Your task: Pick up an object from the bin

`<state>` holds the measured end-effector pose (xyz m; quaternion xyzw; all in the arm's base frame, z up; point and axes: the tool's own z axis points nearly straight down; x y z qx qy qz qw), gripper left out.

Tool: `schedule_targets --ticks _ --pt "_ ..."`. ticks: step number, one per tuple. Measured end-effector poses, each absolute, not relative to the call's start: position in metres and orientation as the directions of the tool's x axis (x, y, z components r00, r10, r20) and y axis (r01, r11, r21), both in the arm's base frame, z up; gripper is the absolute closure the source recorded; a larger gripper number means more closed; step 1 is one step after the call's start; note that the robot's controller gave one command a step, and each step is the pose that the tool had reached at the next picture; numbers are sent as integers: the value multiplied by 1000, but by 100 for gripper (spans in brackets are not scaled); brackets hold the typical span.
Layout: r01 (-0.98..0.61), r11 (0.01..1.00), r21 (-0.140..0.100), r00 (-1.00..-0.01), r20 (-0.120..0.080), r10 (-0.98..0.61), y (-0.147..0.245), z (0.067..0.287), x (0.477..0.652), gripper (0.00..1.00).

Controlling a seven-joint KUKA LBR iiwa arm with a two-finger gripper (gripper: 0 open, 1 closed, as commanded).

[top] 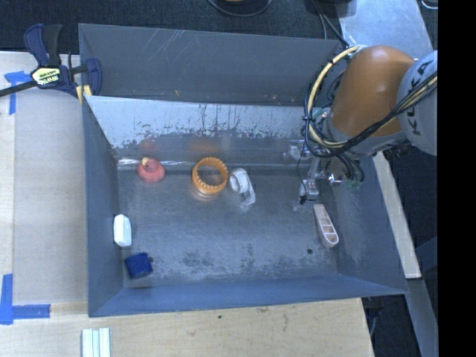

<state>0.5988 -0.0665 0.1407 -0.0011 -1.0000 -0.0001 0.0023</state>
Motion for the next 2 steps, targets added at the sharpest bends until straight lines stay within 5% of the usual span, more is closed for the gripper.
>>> schedule_targets --ticks 1,2 --pt "0 1000 -1 -1000 -4 0 -66 146 601 0" --pt "-393 920 3 -920 3 -393 -12 69 620 0"
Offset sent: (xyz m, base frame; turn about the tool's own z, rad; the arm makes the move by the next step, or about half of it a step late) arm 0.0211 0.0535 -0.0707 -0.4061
